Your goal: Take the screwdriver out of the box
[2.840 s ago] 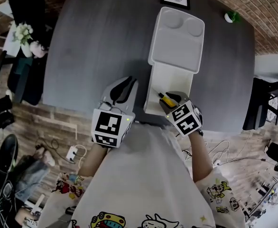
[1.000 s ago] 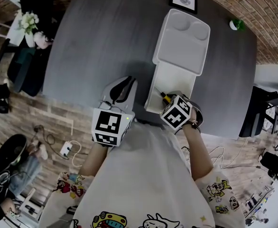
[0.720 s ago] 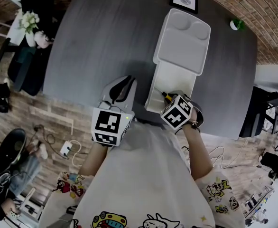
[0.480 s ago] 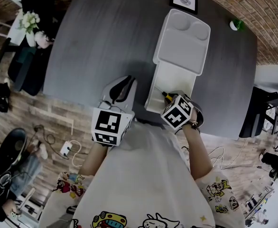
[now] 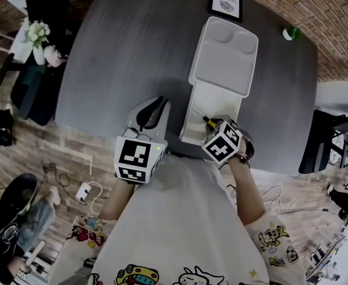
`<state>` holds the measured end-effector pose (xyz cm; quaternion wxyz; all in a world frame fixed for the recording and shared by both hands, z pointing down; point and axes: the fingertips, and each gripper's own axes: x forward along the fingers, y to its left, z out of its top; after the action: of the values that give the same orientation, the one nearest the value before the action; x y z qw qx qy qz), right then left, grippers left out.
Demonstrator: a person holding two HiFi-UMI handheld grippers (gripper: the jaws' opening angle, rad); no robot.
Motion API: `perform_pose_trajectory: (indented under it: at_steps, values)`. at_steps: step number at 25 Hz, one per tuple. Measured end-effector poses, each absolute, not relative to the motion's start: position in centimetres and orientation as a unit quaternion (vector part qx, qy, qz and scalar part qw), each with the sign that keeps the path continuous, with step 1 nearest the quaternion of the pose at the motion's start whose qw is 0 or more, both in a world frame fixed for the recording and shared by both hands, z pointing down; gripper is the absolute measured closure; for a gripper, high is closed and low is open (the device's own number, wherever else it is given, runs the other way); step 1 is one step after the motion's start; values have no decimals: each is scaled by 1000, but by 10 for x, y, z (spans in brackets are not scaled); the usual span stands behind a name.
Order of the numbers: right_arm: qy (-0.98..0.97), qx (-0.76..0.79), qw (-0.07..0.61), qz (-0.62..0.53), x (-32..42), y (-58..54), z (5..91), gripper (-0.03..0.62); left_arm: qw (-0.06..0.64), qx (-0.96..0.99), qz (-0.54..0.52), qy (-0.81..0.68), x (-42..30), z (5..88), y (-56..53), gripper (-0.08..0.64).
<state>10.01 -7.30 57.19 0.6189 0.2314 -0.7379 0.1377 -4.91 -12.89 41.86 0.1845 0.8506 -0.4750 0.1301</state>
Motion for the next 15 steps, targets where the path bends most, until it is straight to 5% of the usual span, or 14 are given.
perform_pose_trajectory:
  at_steps: [15]
  values:
    - [-754,301,575,105,108,-102,525,517,159,861,125,-466,-39,400,-135,509]
